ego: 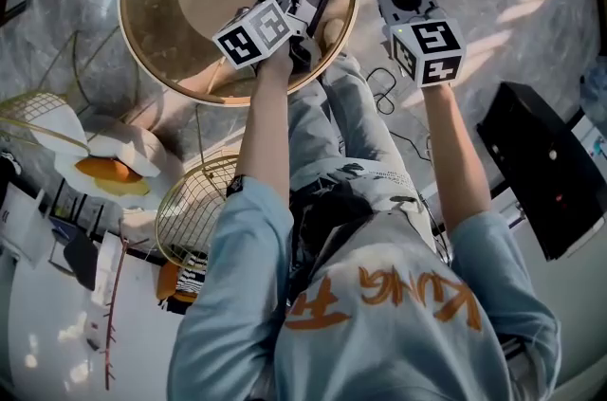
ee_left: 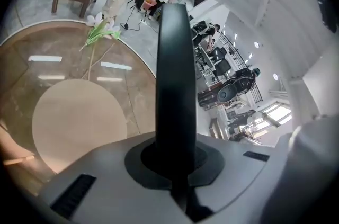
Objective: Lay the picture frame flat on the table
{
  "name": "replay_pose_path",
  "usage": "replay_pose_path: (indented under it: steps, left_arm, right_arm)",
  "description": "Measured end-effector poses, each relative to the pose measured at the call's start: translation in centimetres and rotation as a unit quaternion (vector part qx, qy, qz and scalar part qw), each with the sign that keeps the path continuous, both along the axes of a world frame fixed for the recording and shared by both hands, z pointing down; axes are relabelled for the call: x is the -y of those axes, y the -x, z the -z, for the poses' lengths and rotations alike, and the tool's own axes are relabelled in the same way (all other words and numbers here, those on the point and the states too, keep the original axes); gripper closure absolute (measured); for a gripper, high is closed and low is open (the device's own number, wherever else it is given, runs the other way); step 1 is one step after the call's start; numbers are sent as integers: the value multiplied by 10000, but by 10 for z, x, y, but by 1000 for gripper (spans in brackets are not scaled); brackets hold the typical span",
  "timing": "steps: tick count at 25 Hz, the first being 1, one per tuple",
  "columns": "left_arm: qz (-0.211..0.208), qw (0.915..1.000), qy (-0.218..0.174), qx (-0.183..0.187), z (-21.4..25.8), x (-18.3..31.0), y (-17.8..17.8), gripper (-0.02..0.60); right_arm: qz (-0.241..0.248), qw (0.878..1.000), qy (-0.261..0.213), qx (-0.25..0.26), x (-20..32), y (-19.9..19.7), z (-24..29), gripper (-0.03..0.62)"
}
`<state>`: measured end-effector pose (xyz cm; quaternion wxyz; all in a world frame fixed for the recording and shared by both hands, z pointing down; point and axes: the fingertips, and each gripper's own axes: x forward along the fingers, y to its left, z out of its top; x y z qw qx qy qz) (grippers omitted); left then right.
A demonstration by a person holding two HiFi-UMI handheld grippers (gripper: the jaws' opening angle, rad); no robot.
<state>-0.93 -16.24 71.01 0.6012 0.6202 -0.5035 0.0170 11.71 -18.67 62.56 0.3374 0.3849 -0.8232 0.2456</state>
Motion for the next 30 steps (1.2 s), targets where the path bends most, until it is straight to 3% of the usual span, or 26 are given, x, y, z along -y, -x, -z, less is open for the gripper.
replay_pose_path:
  steps: [6,18,23,30]
  left_arm:
    - [114,9992,188,-341,-22,5,-6,555]
    - [-190,9960,653,-578,-63,3,-17,545]
    - [-102,9929,792,-882,-74,3,-8,539]
    - [-350,9905,1145,-683,-88,-9,-1,453]
  right_arm:
    - [11,9999,145,-2,-1,4,-13,597]
    - [49,9995,299,30,-4,17,-26,597]
    - [34,9992,395,24,-4,28,-40,597]
    - [106,9988,472,109,-12,40,-41,597]
